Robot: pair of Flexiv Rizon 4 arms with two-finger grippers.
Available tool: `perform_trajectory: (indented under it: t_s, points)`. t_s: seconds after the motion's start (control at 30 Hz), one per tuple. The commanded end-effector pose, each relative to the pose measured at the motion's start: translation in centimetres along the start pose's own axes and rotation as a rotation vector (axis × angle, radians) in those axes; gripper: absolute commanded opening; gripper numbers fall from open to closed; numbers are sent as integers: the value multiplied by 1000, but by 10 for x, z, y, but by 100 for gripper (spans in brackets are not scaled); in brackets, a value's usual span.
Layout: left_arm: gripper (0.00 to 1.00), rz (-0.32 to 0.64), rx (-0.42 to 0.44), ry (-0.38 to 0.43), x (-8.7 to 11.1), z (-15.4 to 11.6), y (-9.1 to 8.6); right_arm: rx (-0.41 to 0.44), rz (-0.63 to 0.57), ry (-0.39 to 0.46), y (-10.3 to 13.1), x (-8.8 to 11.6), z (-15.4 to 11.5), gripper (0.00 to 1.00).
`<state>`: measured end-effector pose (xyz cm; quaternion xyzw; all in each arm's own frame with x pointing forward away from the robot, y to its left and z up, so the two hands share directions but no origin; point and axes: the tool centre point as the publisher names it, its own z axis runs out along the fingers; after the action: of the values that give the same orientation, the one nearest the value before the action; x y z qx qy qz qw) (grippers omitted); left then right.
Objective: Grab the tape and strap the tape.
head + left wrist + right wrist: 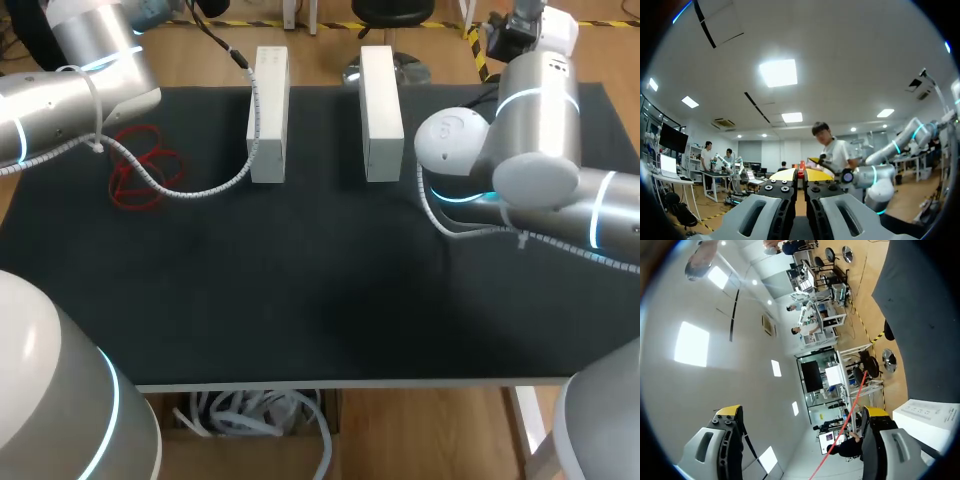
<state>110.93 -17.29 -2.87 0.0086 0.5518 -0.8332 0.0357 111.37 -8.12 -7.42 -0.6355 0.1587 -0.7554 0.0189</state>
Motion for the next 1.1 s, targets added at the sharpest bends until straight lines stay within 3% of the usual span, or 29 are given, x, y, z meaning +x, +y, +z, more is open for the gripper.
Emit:
perform_trajectory:
  t_s: [0.03,0.1,0.13,0.17,0.2,0.3,0.7,0.77,0.83,1.1]
  points:
    - [0,1,1,1,0,0,0,-8,-7,2,-2,-2,1,100]
    - [0,1,1,1,0,0,0,-15,-14,4,-1,-2,2,100]
    - [0,1,1,1,0,0,0,-16,-14,3,-1,-3,2,94]
    - [0,1,1,1,0,0,0,-19,-16,5,-1,-3,2,75]
    - [0,1,1,1,0,0,0,-20,-17,5,0,-3,3,63]
    - [0,1,1,1,0,0,0,-24,-20,10,0,-2,3,40]
    - [0,1,1,1,0,0,0,-31,-26,14,0,-3,3,38]
    - [0,1,1,1,0,0,0,-33,-32,14,-1,-3,3,49]
    - [0,1,1,1,0,0,0,-35,-34,11,-1,-4,3,49]
    - [0,1,1,1,0,0,0,-38,-43,5,-1,-6,1,38]
